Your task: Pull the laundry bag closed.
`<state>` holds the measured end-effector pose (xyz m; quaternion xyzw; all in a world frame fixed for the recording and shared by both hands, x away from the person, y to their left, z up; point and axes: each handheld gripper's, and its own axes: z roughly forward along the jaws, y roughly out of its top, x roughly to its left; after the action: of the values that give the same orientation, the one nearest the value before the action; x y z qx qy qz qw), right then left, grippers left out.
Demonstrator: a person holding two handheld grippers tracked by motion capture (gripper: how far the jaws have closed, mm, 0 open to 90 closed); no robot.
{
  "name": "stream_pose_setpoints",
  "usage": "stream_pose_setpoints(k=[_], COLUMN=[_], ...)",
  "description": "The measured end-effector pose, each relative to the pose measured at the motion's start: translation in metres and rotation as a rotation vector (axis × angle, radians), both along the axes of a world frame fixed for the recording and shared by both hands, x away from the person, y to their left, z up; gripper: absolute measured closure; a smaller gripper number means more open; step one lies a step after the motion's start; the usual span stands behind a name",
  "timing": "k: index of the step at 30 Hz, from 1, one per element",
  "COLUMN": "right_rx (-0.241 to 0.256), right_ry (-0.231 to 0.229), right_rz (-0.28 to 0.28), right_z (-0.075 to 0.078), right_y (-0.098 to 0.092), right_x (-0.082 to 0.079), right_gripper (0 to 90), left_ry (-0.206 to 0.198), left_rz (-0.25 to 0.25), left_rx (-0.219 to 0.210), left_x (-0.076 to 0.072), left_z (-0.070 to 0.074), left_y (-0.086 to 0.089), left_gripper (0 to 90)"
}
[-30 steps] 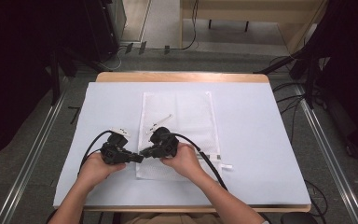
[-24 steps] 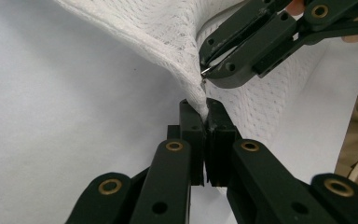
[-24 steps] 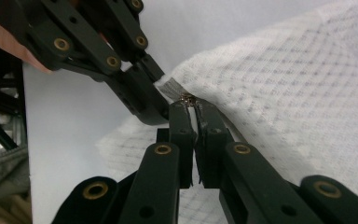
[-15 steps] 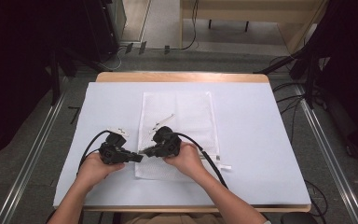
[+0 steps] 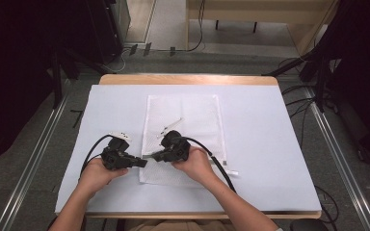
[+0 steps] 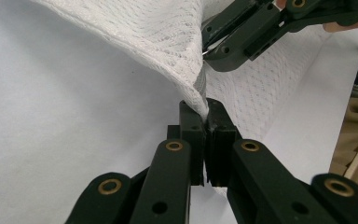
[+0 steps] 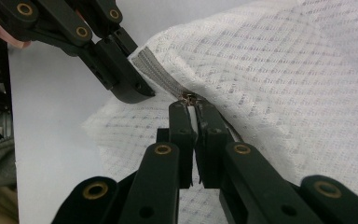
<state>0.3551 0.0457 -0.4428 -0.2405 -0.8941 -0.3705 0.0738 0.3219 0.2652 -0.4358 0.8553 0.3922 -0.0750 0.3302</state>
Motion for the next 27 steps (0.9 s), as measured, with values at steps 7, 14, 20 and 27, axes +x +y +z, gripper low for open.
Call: stream_pose_setpoints(k=[7, 14, 20, 27], right_rx=[-0.016, -0.029, -0.032, -0.043], right_ry=[-0.012, -0.004, -0.011, -0.012], right_rz=[0.004, -0.027, -0.029, -0.028], right_z=[-0.001, -0.003, -0.004, -0.005], right_y=[-0.001, -0.013, -0.018, -0.022], right_x=[0.0, 0.003, 0.003, 0.002], right_gripper=[88.2, 88.2, 88.2, 88.1], left_ry=[-0.002, -0.005, -0.004, -0.006], left_rz=[0.0, 0.014, 0.006, 0.009], left_rx=[-0.006, -0.015, -0.019, -0.022], left_x=[-0.001, -0.001, -0.001, -0.002], left_z=[0.0, 0.002, 0.002, 0.002], left_y=[0.002, 0.007, 0.008, 0.01], left_gripper=[88.5, 88.3, 88.2, 88.1])
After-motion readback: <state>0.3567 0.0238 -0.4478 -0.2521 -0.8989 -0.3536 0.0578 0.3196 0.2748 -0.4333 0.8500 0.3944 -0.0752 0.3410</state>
